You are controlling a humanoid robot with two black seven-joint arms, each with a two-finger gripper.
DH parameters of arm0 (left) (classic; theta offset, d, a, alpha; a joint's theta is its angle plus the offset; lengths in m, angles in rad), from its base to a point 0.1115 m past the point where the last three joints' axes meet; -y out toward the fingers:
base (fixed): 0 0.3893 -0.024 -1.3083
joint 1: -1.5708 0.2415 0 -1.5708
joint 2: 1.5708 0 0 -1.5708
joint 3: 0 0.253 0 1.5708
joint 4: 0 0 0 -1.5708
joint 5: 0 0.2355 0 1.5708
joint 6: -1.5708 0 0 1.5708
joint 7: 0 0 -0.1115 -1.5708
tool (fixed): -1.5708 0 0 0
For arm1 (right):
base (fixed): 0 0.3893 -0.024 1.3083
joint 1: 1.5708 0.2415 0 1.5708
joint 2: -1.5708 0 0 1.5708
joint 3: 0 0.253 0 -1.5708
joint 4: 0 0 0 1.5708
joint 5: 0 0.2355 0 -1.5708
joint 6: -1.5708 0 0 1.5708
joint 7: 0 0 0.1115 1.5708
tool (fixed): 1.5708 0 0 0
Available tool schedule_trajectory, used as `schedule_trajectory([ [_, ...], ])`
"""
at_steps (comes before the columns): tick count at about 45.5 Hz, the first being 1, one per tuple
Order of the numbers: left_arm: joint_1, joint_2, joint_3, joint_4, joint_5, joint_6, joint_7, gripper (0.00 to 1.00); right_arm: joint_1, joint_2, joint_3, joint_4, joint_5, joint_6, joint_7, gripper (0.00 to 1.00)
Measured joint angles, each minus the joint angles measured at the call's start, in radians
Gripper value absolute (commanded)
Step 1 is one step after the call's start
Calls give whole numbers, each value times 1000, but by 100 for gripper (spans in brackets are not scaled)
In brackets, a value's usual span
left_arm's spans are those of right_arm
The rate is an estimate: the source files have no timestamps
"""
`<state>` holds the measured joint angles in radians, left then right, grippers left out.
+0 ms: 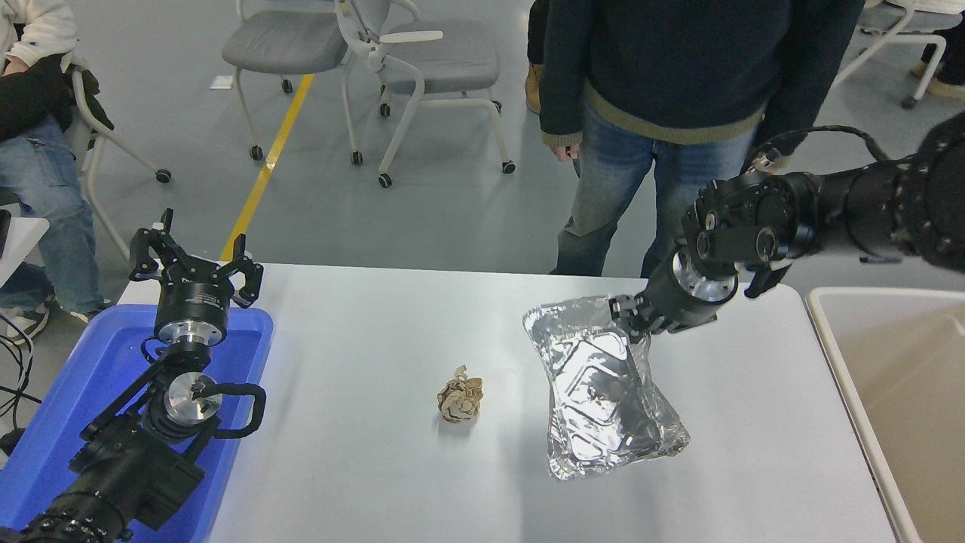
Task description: Pick up foil plate and place in dustbin
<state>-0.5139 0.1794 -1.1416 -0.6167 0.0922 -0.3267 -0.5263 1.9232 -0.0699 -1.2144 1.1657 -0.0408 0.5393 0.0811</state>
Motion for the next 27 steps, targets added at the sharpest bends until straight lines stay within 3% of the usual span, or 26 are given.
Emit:
schedule_trajectory([
  [27,0,0,0,0,0,0,0,99,365,-82,-90,149,-84,150,-1,0],
])
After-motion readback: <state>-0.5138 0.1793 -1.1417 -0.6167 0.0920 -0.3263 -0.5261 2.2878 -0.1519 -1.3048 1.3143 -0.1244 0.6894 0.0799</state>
